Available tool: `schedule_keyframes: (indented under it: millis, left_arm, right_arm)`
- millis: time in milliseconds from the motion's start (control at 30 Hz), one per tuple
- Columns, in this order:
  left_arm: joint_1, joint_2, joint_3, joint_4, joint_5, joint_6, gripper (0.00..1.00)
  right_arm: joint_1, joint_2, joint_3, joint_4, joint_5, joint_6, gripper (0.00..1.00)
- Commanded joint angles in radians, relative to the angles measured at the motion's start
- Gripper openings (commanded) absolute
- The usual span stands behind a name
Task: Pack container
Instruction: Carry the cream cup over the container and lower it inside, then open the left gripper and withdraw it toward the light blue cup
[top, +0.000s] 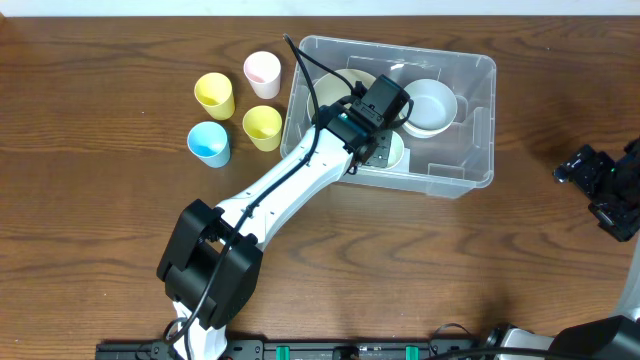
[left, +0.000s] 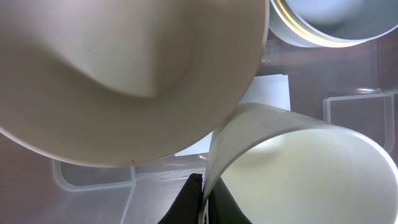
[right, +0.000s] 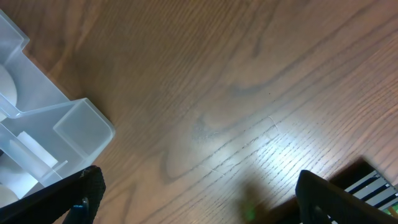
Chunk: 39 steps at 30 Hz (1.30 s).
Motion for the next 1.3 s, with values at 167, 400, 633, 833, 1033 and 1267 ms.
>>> schedule_keyframes:
  millis: [167, 400, 633, 833, 1033, 1267]
  left_arm:
    - [-0.004, 0.068, 0.018, -0.010, -0.013, 0.006, 0.06]
    - [-0.004, 0.069, 0.018, -0.002, -0.013, 0.006, 0.10]
    - [-0.004, 0.069, 0.018, 0.006, -0.013, 0.006, 0.17]
    - [-0.004, 0.068, 0.036, 0.008, -0.013, 0.036, 0.42]
    - [-0.004, 0.030, 0.100, -0.026, -0.012, 0.041, 0.49]
    - [0.017, -0.099, 0.116, -0.048, -0.039, 0.070, 0.79]
  right_arm:
    - [-0.005, -0.001, -0.001, 0.002, 0.000, -0.013, 0.99]
    - [-0.005, -0.001, -0.001, 0.002, 0.000, -0.013, 0.99]
    - [-0.005, -0.001, -0.001, 0.002, 0.000, -0.013, 0.99]
    - [-0.005, -0.001, -0.001, 0.002, 0.000, -0.013, 0.99]
    - [-0.005, -0.001, -0.001, 0.002, 0.000, -0.013, 0.99]
    - [-0.005, -0.001, -0.001, 0.002, 0.000, -0.013, 0.99]
